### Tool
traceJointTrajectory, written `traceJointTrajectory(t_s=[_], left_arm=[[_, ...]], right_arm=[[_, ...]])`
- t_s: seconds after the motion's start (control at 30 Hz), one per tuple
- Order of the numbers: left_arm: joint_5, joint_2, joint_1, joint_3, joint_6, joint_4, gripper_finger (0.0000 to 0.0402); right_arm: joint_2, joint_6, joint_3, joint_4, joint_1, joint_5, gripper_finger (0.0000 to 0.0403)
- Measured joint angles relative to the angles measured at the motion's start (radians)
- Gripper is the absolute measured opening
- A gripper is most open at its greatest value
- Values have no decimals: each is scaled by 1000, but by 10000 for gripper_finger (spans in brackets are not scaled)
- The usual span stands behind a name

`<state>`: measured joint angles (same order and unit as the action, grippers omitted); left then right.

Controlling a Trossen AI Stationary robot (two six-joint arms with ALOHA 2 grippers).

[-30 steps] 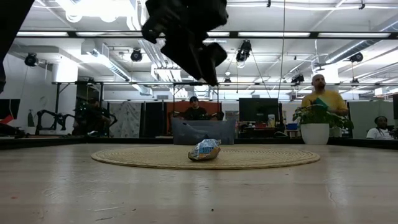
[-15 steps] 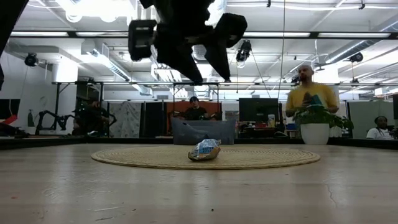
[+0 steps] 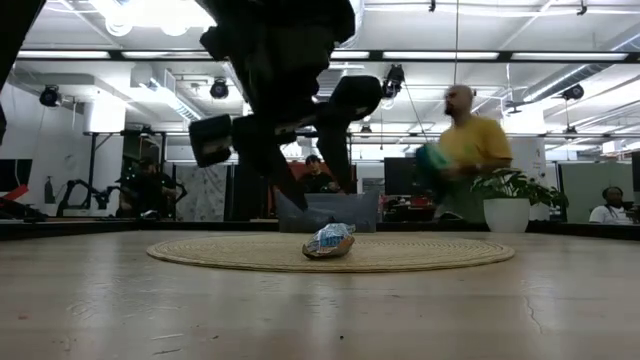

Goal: Pick and place Granola Bars by type
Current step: Put the yellow granola bar into the right black bin

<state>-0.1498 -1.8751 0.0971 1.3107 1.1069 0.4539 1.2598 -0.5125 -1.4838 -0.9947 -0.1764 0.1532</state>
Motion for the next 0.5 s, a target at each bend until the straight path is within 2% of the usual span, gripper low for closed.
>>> traceJointTrajectory(t_s=[0.17, 0.5], left_arm=[[14, 0, 0, -56, -3, -107, 193], [22, 0, -1, -80, -11, -99, 193]], right_arm=[[0, -3, 24, 1, 0, 0, 9], [0, -4, 30, 5, 0, 0, 9]])
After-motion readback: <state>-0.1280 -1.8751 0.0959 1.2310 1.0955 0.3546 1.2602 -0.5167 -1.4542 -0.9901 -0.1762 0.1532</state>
